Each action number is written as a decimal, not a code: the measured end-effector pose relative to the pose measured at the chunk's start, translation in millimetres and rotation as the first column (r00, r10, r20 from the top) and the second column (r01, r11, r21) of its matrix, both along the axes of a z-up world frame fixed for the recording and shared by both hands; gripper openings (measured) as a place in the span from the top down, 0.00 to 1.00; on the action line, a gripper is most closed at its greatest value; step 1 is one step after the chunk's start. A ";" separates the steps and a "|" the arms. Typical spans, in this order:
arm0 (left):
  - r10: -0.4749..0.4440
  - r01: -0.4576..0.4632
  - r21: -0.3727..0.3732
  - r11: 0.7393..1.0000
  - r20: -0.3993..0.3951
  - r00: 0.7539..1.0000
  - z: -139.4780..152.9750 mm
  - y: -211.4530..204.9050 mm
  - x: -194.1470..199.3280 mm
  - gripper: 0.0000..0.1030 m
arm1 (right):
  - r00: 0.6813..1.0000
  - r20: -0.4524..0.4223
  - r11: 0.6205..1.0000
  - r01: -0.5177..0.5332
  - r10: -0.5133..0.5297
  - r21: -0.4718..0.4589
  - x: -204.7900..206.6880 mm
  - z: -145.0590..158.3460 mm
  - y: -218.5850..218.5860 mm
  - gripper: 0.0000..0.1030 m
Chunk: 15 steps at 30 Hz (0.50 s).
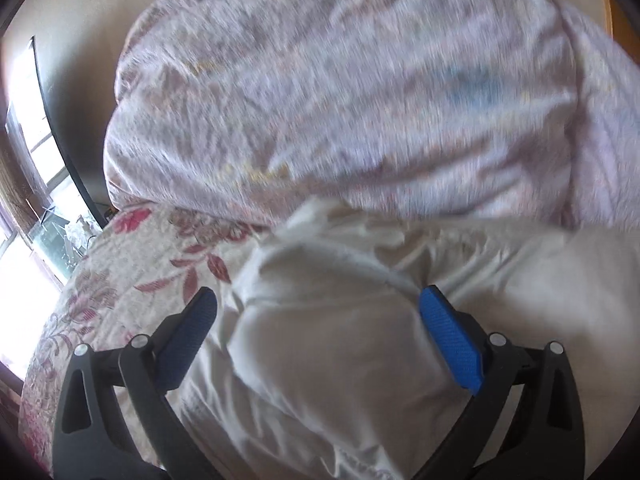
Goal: Fold large clothes
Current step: 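Release the hem and press the folded jacket flat with both grippers, then grasp the folded edge of the white jacket with both grippers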
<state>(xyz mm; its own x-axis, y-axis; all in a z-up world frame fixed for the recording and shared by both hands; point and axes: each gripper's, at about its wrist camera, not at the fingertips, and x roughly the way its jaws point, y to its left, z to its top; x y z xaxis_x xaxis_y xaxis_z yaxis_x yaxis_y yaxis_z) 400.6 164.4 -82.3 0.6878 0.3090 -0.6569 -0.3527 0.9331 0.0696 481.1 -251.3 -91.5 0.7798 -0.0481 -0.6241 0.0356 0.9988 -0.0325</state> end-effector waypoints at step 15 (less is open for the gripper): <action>0.104 -0.109 -0.040 0.993 -0.102 0.989 -32.6 45.4 40.4 0.02 | 0.983 -0.157 0.995 0.097 -0.097 -0.004 42.6 -43.9 -19.8 0.29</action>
<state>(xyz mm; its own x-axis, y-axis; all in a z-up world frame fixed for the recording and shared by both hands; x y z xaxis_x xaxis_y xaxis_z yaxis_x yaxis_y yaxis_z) 441.0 209.8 -114.9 0.5829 0.3452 -0.7356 -0.4437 0.8936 0.0678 523.7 -271.1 -135.4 0.6638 -0.1165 -0.7388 0.1273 0.9910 -0.0419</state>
